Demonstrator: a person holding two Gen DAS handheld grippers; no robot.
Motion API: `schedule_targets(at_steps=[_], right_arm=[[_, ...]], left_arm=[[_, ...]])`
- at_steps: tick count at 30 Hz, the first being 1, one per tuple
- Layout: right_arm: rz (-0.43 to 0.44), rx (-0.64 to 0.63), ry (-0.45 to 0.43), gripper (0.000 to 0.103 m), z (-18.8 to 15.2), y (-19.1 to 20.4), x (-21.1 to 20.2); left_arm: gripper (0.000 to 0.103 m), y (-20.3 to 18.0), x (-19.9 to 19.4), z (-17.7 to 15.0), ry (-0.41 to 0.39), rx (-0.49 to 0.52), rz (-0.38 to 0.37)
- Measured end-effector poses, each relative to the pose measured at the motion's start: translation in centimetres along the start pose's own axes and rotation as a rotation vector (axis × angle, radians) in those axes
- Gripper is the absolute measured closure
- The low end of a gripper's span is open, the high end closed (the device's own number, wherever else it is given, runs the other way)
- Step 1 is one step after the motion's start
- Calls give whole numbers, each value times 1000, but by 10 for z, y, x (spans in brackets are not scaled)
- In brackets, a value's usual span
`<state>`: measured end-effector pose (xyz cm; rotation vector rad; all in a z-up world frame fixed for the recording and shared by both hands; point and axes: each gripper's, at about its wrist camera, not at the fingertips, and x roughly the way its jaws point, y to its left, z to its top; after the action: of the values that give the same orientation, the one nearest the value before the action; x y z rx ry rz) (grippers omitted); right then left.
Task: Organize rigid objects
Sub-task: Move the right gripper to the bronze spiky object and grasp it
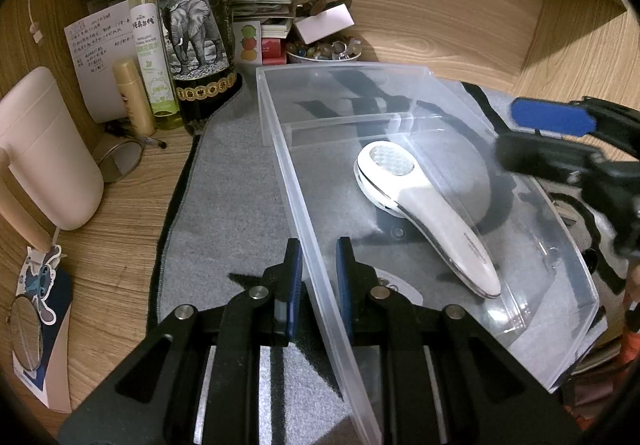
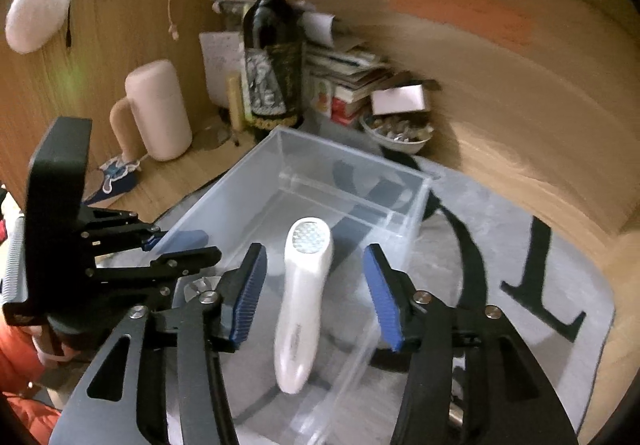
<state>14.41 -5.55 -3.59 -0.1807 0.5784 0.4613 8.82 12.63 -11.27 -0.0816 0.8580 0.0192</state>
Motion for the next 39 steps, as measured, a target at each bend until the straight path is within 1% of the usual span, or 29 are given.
schedule_targets(at_steps=[4,8,10,12,16,17,18,19,23,25,27,30,34,39], right_arm=[[-37,24,-37,53,-6,-11,-19],[-97,62,-69,52,-18,-28,-42],[-133,87,-81,42,-26,-37,-53],[-180,120,-92,38,-37,-47,-65],[-256,167,-64,36,-62,-62,-80],[-280,182,-52,35,-70,-66,-83],[-297,195,-41,32,-77,-70,-85],[-312,212,-31,29,-84,-74,-86],[-347,279,15,29,-114,-86,-88],[-345,313,33,28,-127,-90,-87],[-326,354,55,28,-139,-94,-83],[-300,383,88,28,-151,-95,-73],[-262,381,123,28,-158,-88,-58],[-254,372,148,29,-166,-83,-48]], left_arm=[[86,0,0,0,1,1,0],[86,1,0,-1,1,4,1],[86,1,0,-1,2,5,1],[86,1,0,-1,1,5,2],[86,1,0,-1,2,6,2],[86,1,0,-1,2,7,3],[86,2,0,-1,2,7,3],[86,1,0,-1,2,7,3],[86,2,-1,-2,4,9,5],[86,2,-1,-2,4,12,7],[86,2,-1,-2,6,14,8],[87,1,-1,-2,8,16,11],[87,0,-2,-2,7,15,12],[87,0,-2,-2,8,16,13]])
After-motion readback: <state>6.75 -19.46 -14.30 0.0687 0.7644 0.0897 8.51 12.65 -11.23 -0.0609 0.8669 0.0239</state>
